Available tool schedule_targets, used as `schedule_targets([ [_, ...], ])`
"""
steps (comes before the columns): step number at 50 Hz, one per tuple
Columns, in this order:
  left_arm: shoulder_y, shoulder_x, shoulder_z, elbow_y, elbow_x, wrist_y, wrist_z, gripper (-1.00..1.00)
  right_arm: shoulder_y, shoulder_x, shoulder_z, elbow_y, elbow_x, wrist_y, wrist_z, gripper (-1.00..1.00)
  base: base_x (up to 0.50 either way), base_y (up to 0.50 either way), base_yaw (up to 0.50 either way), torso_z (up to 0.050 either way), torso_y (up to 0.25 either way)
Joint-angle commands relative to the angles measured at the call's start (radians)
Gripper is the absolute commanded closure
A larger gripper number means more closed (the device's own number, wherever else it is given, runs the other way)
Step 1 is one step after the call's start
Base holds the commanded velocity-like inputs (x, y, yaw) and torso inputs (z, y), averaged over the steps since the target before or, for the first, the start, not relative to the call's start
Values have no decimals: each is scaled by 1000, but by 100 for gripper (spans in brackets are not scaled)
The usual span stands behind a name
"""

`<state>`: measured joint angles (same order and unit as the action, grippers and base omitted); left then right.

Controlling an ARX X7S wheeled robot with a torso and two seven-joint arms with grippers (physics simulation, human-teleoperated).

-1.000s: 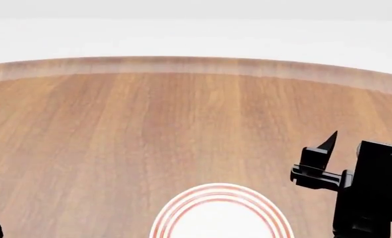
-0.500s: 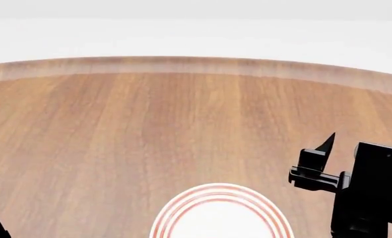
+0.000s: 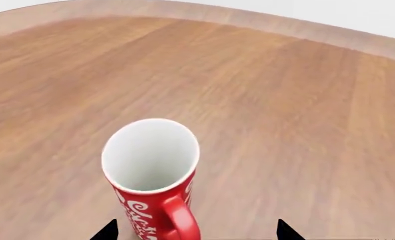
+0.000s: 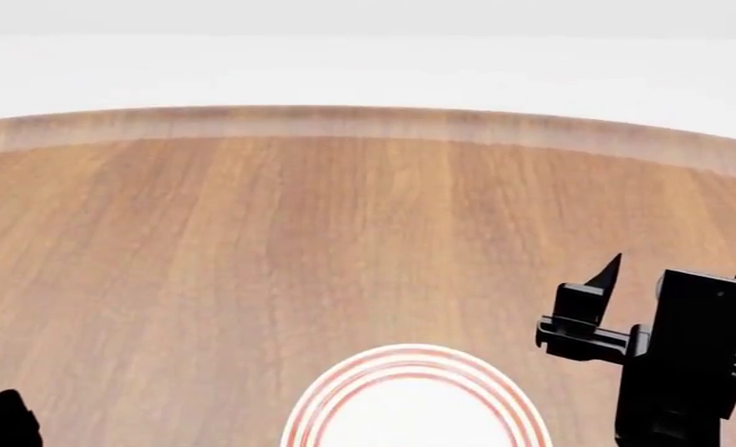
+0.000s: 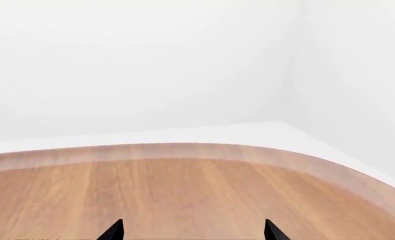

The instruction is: Pick up the red mug and put it on the plate

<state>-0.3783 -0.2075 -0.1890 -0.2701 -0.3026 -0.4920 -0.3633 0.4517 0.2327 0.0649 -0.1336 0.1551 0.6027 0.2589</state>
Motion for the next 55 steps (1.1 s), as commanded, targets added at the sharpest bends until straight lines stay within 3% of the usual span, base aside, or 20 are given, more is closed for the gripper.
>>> schedule_targets([
  [1, -62, -8, 7, -116, -3, 9, 15, -100, 1, 1, -6, 6, 4, -4, 2, -100, 0, 0, 0, 0, 0],
  [55, -228, -33, -20, -504, -28, 62, 43, -100, -2, 6, -31, 58, 19, -39, 12, -100, 0, 0, 0, 0, 0],
])
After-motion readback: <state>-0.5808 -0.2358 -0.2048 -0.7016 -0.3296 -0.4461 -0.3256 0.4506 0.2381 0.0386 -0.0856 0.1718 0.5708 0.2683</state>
